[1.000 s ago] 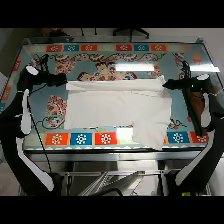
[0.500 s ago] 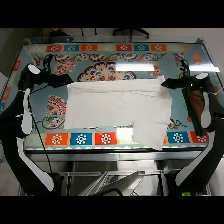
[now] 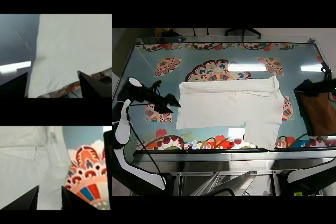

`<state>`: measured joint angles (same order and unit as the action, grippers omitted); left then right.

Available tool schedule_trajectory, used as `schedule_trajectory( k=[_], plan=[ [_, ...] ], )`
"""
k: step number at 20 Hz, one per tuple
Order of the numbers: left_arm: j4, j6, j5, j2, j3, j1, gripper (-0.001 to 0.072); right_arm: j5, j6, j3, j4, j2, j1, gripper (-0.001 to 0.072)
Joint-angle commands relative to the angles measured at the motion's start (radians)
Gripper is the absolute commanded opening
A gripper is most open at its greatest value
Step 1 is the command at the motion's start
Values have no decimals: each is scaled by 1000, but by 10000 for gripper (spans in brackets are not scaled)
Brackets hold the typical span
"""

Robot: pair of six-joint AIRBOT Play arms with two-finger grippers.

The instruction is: Fold the shirts.

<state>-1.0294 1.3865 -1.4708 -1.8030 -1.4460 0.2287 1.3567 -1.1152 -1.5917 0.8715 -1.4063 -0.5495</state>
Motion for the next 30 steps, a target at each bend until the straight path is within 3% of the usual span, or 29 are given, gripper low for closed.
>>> schedule_trajectory(
  k=[1, 2, 4, 5, 6, 7, 8, 9, 12, 13, 14, 16, 17, 19, 20, 23, 28, 30],
  plan=[
    [3, -43, 90, 61, 224, -13, 696, 54, -51, 192, 8, 123, -83, 345],
    [3, -48, 105, 60, 251, -29, 638, 60, -53, 248, 8, 157, -105, 345],
    [2, -62, 133, 60, 294, -58, 638, 56, -53, 378, 27, 228, -126, 347],
    [2, -62, 147, 60, 305, -68, 638, 51, -58, 448, 52, 259, -125, 387],
    [3, -62, 157, 60, 309, -78, 638, 35, -67, 528, 55, 288, -121, 505],
    [3, -62, 158, 60, 306, -84, 605, 10, -66, 608, 48, 313, -115, 529],
    [4, -69, 157, 60, 296, -84, 420, -23, -61, 677, 49, 330, -106, 528],
    [4, -72, 153, 60, 280, -90, 302, -54, -51, 739, 48, 338, -93, 527],
    [10, -74, 117, 60, 238, -91, 283, -121, -33, 877, 40, 332, -15, 525],
    [9, -80, 104, 60, 230, -91, 82, -142, -33, 902, 40, 330, 18, 523],
    [10, -87, 100, 60, 222, -91, 14, -158, -34, 917, 40, 326, 59, 518],
    [10, -86, 100, 60, 208, -91, 14, -174, -33, 923, 30, 309, 130, 470],
    [10, -86, 89, 60, 201, -91, 14, -177, -22, 922, 3, 304, 158, 384],
    [9, -86, 42, 60, 173, -90, 14, -152, 44, 909, -90, 308, 177, 114],
    [2, -85, 13, 63, 159, -88, 13, -138, 45, 901, -103, 322, 177, 31],
    [-35, -75, 4, 130, 210, -80, 13, -90, -15, 902, -20, 419, 174, 23],
    [-183, -48, -13, 291, 479, -34, 13, -10, -193, 948, 332, 649, 172, 21],
    [-189, -48, 13, 360, 575, 7, 13, -17, -194, 950, 354, 718, 154, 20]
  ],
)
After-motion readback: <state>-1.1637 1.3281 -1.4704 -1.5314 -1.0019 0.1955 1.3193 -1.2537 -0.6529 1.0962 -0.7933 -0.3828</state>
